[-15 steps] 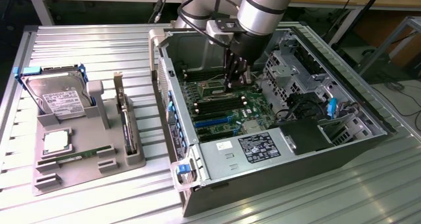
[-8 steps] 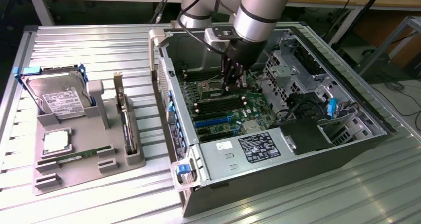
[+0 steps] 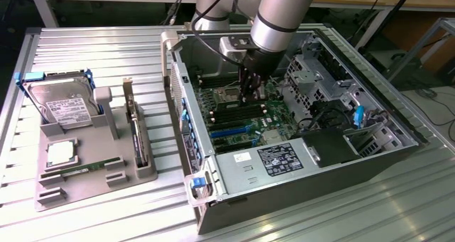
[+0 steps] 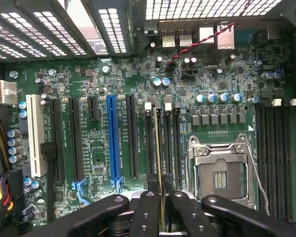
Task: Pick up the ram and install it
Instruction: 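Insert the ram into the slot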
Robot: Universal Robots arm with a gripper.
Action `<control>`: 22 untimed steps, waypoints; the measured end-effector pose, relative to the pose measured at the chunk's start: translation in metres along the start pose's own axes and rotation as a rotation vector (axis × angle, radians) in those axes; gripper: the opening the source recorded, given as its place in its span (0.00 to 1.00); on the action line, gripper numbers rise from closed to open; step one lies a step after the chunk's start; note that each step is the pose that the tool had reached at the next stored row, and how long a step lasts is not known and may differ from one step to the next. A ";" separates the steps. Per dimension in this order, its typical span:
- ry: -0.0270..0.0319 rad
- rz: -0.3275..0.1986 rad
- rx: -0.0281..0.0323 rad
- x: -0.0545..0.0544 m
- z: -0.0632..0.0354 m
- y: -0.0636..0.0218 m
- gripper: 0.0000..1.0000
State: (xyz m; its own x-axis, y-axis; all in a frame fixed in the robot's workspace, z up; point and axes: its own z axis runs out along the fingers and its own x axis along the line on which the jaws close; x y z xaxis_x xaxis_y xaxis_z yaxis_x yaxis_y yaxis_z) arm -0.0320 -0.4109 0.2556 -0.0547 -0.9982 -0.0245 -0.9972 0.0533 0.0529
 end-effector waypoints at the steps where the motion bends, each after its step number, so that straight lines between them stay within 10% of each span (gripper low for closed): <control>1: 0.0000 0.000 0.0000 0.000 0.0000 0.0000 0.14; 22: 0.0003 0.013 0.0004 0.000 0.0012 -0.0001 0.14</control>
State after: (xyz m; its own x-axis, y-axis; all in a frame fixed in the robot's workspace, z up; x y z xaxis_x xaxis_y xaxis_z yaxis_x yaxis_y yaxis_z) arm -0.0320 -0.4109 0.2544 -0.0680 -0.9974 -0.0235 -0.9964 0.0667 0.0528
